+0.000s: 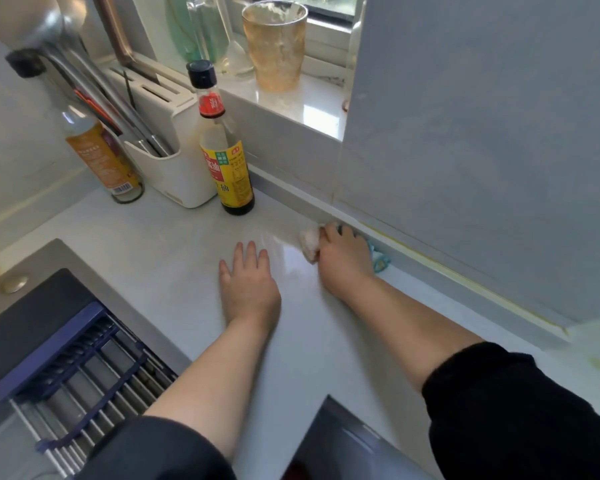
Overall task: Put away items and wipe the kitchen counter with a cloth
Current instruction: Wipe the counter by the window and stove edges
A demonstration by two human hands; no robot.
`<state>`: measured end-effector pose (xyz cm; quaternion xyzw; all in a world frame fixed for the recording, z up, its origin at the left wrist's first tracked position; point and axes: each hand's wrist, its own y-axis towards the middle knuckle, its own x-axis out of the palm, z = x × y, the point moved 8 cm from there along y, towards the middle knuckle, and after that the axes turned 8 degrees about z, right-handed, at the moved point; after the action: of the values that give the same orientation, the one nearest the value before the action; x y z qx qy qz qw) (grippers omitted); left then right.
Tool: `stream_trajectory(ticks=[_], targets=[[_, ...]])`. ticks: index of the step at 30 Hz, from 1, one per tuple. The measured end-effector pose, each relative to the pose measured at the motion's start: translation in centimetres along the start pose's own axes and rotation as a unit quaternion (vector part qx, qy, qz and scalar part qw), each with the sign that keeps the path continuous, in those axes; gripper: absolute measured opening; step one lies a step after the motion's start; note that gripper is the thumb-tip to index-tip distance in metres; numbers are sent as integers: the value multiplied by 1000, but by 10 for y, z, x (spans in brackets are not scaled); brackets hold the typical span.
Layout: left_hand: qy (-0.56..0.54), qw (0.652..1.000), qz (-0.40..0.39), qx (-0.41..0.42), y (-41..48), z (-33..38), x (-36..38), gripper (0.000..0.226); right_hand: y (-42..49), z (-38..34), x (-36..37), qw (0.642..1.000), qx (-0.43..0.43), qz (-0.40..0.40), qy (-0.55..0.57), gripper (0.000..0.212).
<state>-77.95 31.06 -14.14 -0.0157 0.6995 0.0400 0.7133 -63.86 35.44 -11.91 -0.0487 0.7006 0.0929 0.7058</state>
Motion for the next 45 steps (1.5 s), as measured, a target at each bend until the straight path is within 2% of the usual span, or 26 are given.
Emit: stream_trajectory(ticks=[5, 9, 11, 14, 15, 18, 22, 28, 32, 38, 40, 43, 45], targets=[[-85, 994, -15, 61, -38, 89, 1, 60, -88, 72, -3, 995, 56, -55, -56, 47], [-106, 991, -27, 75, -75, 135, 4, 61, -147, 127, -12, 984, 143, -100, -25, 38], [-113, 990, -30, 81, -83, 143, 6, 60, -151, 138, -22, 984, 153, -91, -9, 33], [-118, 990, -25, 79, -82, 144, 6, 59, -118, 106, -53, 997, 55, 46, 11, 34], [-125, 989, -22, 77, -82, 143, 6, 59, -102, 90, -58, 998, 17, 67, 3, 36], [-136, 988, -14, 74, -81, 143, 4, 64, -56, 55, -53, 992, -52, 78, -90, 41], [-126, 990, -10, 69, -81, 142, 4, 66, -48, 62, -35, 986, -71, 25, -149, 44], [-120, 991, -18, 62, -83, 143, 4, 56, -144, 133, -56, 970, -136, 170, -110, 49], [-122, 991, -2, 59, -82, 144, 2, 55, -140, 133, -45, 970, -133, 151, -138, 47], [-135, 989, 21, 61, -81, 144, 2, 59, -41, 51, -37, 960, -153, 139, -189, 49], [-152, 986, 39, 59, -82, 142, 1, 58, -28, 36, -31, 966, -158, 89, -186, 52], [-166, 984, 53, 49, -83, 142, -1, 53, -49, 66, -31, 967, -125, 103, -196, 57], [-144, 984, 80, 70, -86, 145, -6, 59, -82, 94, -32, 965, -124, 128, -190, 58]])
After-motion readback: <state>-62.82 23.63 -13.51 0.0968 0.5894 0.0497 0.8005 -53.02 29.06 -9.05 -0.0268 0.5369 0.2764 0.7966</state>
